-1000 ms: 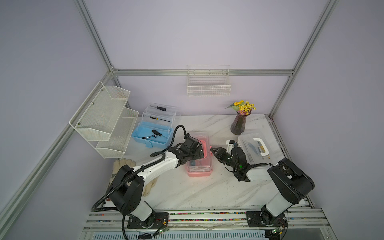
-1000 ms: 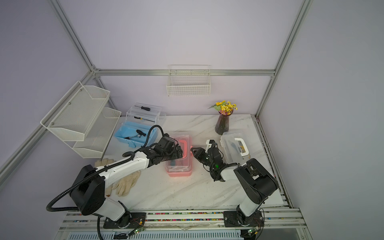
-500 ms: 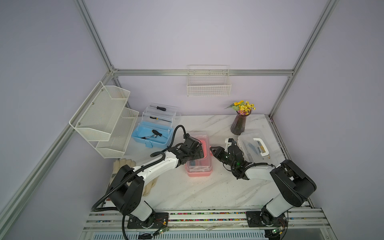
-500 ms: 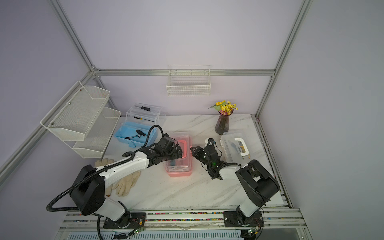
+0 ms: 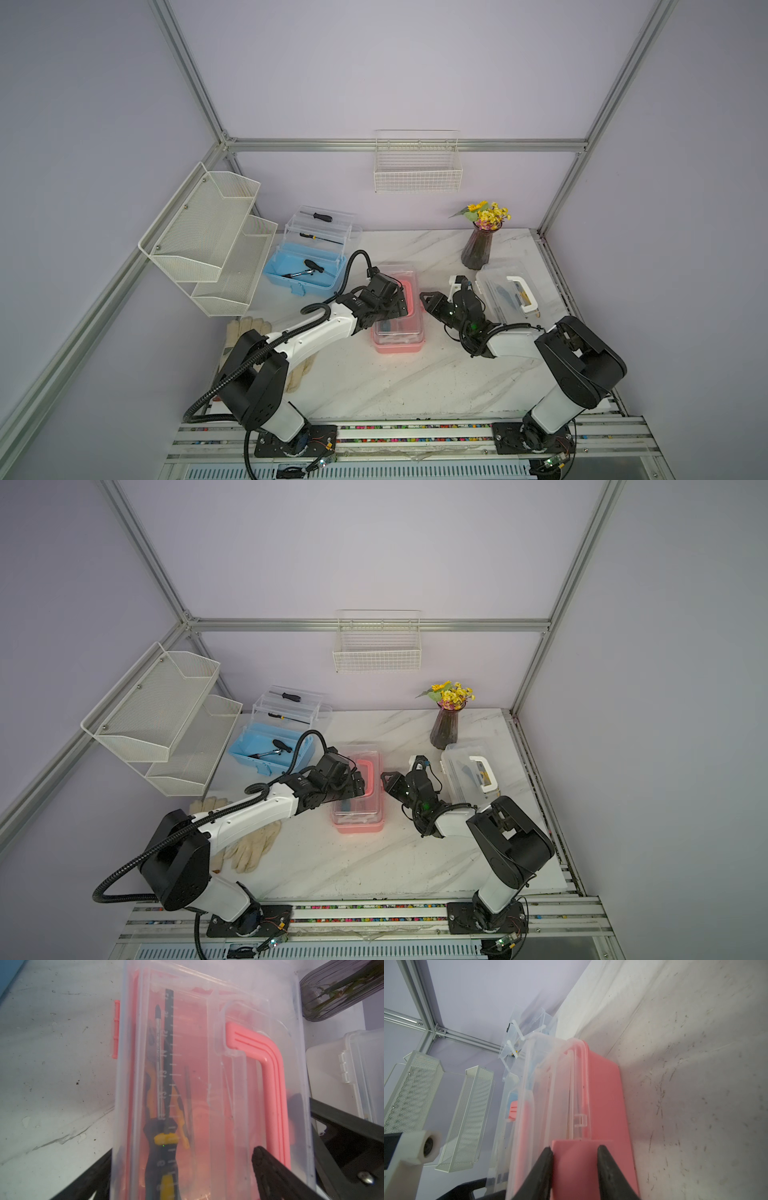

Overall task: Close toolboxes
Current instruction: Fasten the toolbox latch on the toolbox, then move the toolbox to the center of the board.

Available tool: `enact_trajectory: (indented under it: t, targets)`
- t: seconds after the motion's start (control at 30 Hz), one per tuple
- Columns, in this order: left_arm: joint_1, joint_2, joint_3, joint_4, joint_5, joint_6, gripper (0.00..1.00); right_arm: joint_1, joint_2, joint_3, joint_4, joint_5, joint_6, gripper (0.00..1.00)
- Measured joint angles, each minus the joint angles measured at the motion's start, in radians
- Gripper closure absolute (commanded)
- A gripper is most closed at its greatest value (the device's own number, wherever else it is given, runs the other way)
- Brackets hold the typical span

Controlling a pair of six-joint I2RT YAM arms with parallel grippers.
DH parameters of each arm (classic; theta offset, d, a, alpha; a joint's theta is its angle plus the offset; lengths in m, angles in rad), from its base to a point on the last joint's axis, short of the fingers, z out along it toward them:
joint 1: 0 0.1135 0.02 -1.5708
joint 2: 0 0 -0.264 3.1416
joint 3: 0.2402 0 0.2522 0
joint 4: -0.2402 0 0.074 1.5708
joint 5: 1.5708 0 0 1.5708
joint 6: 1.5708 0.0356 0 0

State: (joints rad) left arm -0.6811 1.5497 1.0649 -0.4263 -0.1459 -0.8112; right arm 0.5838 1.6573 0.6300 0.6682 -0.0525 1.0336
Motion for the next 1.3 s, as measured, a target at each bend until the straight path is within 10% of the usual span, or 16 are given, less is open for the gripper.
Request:
enact_trajectory:
  t: [0.93,1.3]
  targets:
    - [0.001,0.008,0.000,0.011,-0.016,-0.008,0.05,0.016,0.048,-0.034,0.079,-0.033,0.113,0.63]
    - [0.007,0.024,0.011,0.029,-0.025,-0.001,0.00,-0.017,-0.158,0.047,-0.379,-0.111,-0.027,0.47]
